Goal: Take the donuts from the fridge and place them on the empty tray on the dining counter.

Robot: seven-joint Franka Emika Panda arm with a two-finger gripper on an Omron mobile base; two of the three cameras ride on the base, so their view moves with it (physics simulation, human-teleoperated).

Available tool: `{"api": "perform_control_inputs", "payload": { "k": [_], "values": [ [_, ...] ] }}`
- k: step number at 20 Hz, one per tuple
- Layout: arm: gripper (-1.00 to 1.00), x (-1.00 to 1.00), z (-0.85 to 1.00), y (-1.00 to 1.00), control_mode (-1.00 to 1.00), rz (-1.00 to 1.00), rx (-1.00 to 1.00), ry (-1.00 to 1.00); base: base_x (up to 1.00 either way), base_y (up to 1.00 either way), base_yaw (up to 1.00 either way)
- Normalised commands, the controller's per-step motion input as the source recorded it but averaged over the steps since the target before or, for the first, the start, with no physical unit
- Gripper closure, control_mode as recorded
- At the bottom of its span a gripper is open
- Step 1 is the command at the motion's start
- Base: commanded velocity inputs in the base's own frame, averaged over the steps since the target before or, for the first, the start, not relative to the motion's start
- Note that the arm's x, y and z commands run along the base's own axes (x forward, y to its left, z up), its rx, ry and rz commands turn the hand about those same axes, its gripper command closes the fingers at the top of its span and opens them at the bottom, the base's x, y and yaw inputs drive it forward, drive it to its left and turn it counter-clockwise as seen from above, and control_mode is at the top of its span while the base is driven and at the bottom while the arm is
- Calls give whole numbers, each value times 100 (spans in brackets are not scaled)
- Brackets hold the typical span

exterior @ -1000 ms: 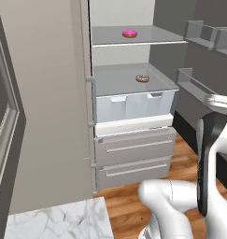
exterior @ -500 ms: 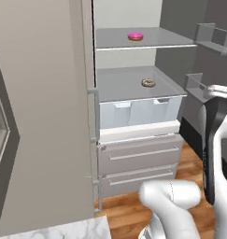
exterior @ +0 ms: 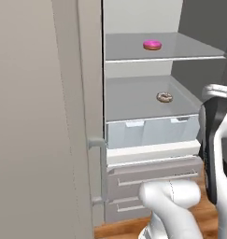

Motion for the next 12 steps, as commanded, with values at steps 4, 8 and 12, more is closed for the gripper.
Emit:
{"api": "perform_control_inputs", "payload": {
  "k": [4, 8, 12],
  "values": [
    [-100, 0, 0, 0, 100, 0, 0, 0, 71, -48, 15],
    [-100, 0, 0, 0, 100, 0, 0, 0, 32, -54, 8],
    [-100, 0, 0, 0, 100, 0, 0, 0, 67, 26, 0]
  ]
}}
